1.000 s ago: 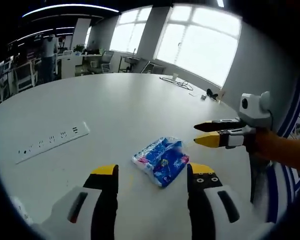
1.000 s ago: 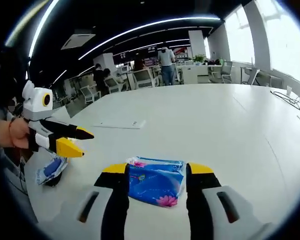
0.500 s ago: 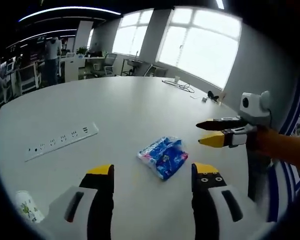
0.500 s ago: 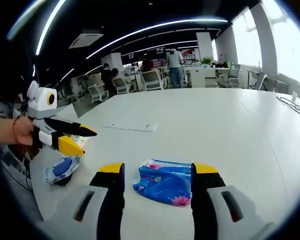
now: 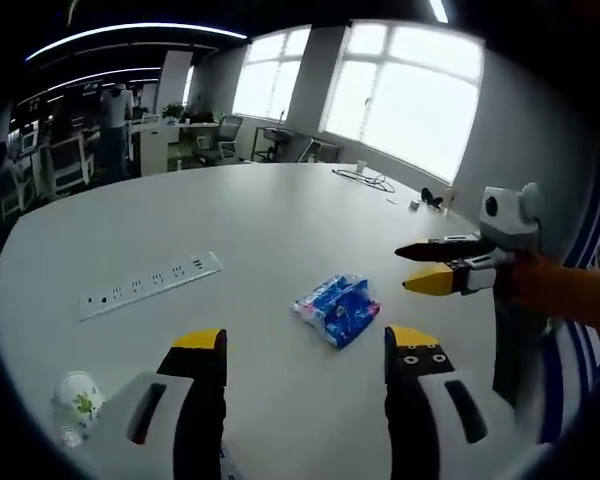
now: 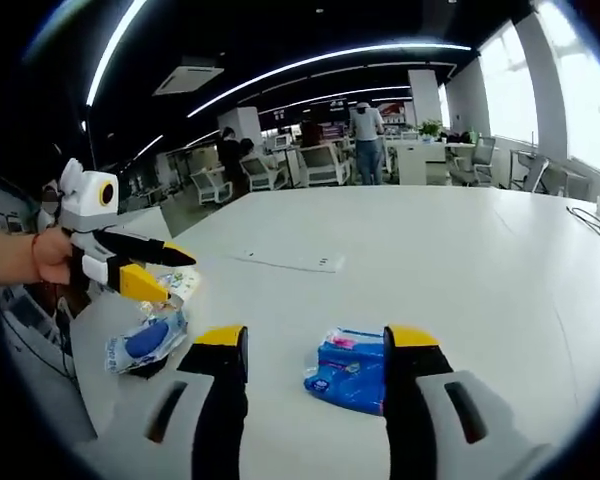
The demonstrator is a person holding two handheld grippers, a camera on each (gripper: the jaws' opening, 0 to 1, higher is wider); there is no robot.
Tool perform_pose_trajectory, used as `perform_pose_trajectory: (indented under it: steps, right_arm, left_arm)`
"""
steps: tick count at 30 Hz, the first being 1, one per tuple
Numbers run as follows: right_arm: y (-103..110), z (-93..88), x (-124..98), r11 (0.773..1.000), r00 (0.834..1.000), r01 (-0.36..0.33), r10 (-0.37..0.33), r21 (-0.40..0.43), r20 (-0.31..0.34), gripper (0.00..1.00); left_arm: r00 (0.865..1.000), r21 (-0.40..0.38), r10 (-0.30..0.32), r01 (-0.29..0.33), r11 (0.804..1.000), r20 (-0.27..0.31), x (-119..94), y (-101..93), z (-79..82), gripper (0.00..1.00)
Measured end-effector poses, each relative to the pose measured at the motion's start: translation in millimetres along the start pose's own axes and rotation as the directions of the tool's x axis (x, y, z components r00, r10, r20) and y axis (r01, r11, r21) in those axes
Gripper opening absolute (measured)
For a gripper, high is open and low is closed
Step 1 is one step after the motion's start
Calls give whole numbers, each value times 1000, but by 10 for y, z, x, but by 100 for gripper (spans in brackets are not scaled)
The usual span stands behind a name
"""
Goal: Arrange the tabletop items into an orderly group along one side of the table until the central work area is clear of visible clutter.
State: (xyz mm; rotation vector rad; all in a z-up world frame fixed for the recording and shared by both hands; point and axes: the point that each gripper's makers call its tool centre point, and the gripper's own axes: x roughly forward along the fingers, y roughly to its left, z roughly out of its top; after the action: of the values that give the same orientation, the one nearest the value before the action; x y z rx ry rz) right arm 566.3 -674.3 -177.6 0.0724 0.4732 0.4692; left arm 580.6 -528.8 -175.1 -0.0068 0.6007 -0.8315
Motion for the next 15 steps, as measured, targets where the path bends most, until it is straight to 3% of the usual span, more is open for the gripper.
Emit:
perform_pose_trajectory:
  steps: [15]
  right_arm:
    - [667,69,128,993,994,-113,112,-40,-19,55]
  left_arm:
    - [994,-35,102,-101,994,37,-719,303,-129,64]
